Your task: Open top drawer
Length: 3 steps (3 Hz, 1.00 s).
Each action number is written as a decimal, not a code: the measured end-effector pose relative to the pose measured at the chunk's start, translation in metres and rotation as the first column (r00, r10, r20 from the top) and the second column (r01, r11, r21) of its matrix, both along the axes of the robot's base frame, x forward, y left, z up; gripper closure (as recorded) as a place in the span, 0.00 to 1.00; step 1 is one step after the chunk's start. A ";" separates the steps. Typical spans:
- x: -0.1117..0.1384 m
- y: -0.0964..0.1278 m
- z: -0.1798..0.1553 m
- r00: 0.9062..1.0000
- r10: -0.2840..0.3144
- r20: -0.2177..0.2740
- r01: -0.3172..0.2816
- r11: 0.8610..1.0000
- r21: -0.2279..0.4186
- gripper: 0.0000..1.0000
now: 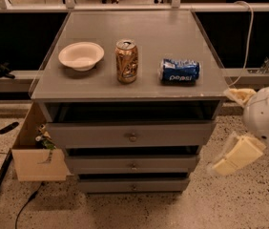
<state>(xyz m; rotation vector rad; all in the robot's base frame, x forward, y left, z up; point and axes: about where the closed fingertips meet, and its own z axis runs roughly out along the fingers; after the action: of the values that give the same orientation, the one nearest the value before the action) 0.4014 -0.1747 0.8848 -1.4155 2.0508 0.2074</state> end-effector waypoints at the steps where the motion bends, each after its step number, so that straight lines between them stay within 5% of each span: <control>1: 0.011 0.007 -0.038 0.999 -0.029 -0.042 0.028 0.999 -0.029 0.00; 2: 0.043 0.002 -0.090 0.995 -0.053 -0.084 0.046 0.995 -0.091 0.00; 3: 0.039 0.002 -0.091 0.996 -0.054 -0.069 0.049 0.995 -0.084 0.00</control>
Offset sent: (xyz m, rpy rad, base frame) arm 0.0511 0.0039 -0.1049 -0.0909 0.1114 -0.0686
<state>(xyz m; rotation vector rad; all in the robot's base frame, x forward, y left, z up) 0.4404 -0.1725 0.7934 -1.4207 2.1734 0.1551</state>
